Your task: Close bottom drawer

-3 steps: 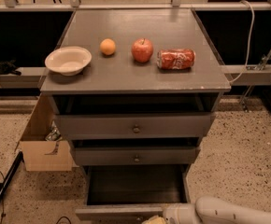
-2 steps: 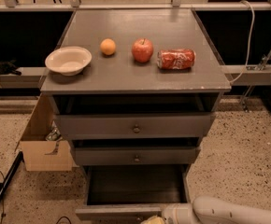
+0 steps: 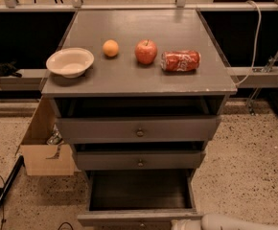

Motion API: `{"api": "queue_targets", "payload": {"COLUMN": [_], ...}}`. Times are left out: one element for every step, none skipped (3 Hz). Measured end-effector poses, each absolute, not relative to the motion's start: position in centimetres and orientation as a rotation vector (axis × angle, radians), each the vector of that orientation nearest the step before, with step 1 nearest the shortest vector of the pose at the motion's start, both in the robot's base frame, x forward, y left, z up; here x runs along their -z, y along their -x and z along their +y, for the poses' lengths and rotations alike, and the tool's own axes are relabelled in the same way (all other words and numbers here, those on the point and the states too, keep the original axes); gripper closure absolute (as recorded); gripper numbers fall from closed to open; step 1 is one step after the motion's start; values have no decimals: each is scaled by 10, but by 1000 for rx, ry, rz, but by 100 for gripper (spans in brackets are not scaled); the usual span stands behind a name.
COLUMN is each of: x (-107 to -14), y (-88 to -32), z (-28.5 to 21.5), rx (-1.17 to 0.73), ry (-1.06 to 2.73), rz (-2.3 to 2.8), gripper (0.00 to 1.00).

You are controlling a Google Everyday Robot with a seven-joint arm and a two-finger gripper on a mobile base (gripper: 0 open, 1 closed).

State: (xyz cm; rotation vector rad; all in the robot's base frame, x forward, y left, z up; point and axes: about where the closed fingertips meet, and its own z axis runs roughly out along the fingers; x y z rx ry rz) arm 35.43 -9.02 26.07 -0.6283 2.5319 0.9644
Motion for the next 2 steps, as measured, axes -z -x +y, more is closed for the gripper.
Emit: {"api": "queue_targets", "payload": {"x": [-254, -255], "y": [-360, -360], "z": [-107, -104], "rx": [-891, -895], "ry": [638, 638], "rz": [2545, 2538], "gripper": [0, 0]}}
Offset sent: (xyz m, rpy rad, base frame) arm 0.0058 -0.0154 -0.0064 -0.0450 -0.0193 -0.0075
